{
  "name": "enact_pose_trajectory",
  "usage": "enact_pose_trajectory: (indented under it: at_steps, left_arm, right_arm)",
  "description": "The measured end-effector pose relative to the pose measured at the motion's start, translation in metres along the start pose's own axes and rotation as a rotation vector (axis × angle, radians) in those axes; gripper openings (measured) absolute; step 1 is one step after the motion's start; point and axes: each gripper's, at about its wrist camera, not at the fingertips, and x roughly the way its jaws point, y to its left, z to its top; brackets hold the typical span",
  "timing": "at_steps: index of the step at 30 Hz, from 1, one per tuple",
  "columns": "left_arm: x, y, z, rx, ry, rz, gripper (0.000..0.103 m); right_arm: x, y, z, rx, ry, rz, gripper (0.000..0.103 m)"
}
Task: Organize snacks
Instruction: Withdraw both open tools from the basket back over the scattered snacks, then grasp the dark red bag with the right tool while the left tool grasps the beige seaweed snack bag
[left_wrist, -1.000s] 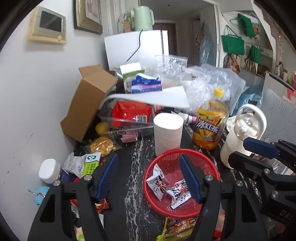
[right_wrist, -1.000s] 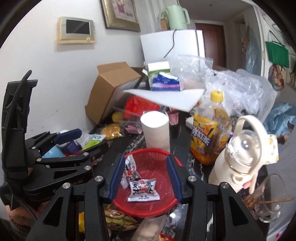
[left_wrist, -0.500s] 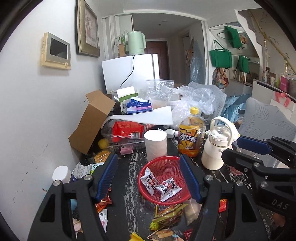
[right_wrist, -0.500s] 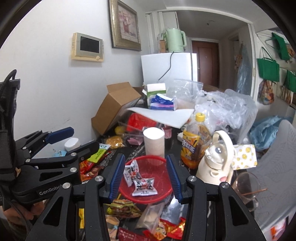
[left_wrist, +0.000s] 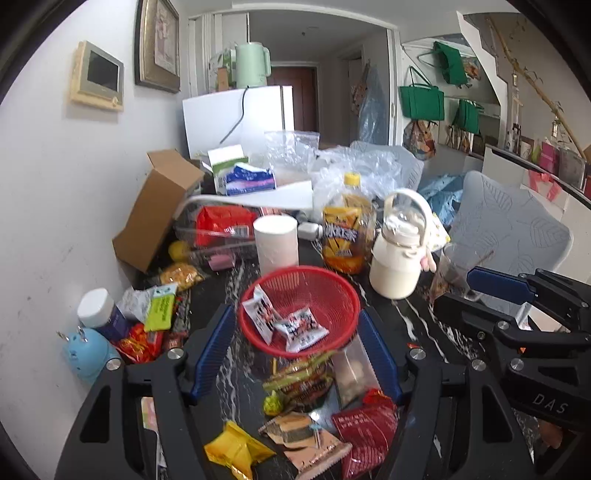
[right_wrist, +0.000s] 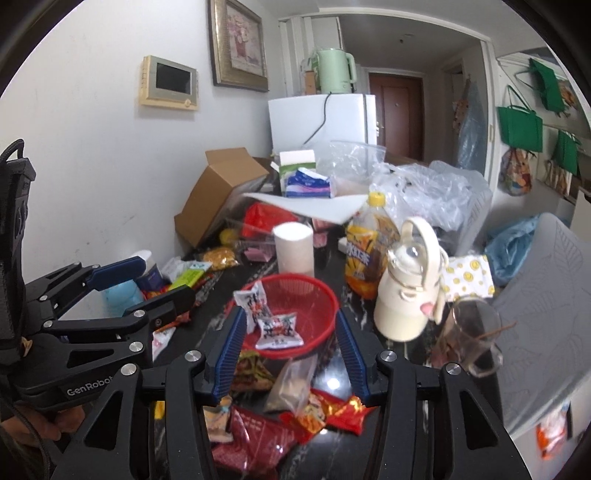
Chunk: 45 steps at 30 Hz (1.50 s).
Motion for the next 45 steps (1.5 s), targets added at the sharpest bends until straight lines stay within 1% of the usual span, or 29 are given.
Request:
enact_pose_trajectory:
  at_steps: [3,7,12,14,18,22,25,26,28,30,34,39,42,45]
  left_arm:
    - [0.006,-0.004,-0.014,0.012,0.043,-0.031,0.068]
    - [0.014,-0.008,-0.036,0.029,0.094,-0.047,0.068]
    - [0.018,-0.008,-0.058,0.039,0.145,-0.040,0.068]
    - [0.019,-0.005,-0.066,0.035,0.162,-0.046,0.068]
    - [0.023,-0.001,-0.084,0.019,0.215,-0.028,0.068]
    - [0.026,0.007,-0.099,-0.019,0.253,-0.049,0.068]
    - [0.027,0.011,-0.109,-0.042,0.272,-0.061,0.068]
    - [0.027,0.012,-0.112,-0.044,0.277,-0.059,0.068]
    - [0.028,0.014,-0.116,-0.054,0.283,-0.065,0.068]
    - [0.030,0.016,-0.119,-0.068,0.289,-0.077,0.068]
    - [0.032,0.021,-0.123,-0.082,0.284,-0.082,0.068]
    - [0.036,0.025,-0.122,-0.094,0.279,-0.073,0.068]
    - [0.040,0.027,-0.121,-0.103,0.284,-0.077,0.068]
    - [0.043,0.029,-0.119,-0.102,0.283,-0.061,0.068]
  right_arm:
    - [0.003,-0.001,-0.016,0.008,0.028,-0.010,0.050]
    - [0.009,-0.002,-0.036,0.021,0.068,0.000,0.050]
    - [0.014,0.004,-0.061,0.025,0.111,0.010,0.050]
    - [0.018,0.007,-0.071,0.023,0.142,0.029,0.050]
    - [0.023,0.014,-0.086,0.015,0.186,0.069,0.050]
    - [0.030,0.022,-0.099,0.008,0.225,0.107,0.050]
    - [0.036,0.028,-0.107,0.002,0.256,0.136,0.051]
    - [0.038,0.029,-0.110,0.008,0.266,0.145,0.052]
    - [0.042,0.029,-0.115,0.017,0.283,0.162,0.061]
    - [0.047,0.029,-0.120,0.025,0.304,0.170,0.066]
    - [0.056,0.021,-0.126,0.069,0.328,0.178,0.070]
    - [0.074,0.009,-0.129,0.136,0.357,0.194,0.071]
    - [0.085,0.006,-0.128,0.156,0.375,0.219,0.071]
    - [0.095,0.005,-0.130,0.161,0.389,0.243,0.071]
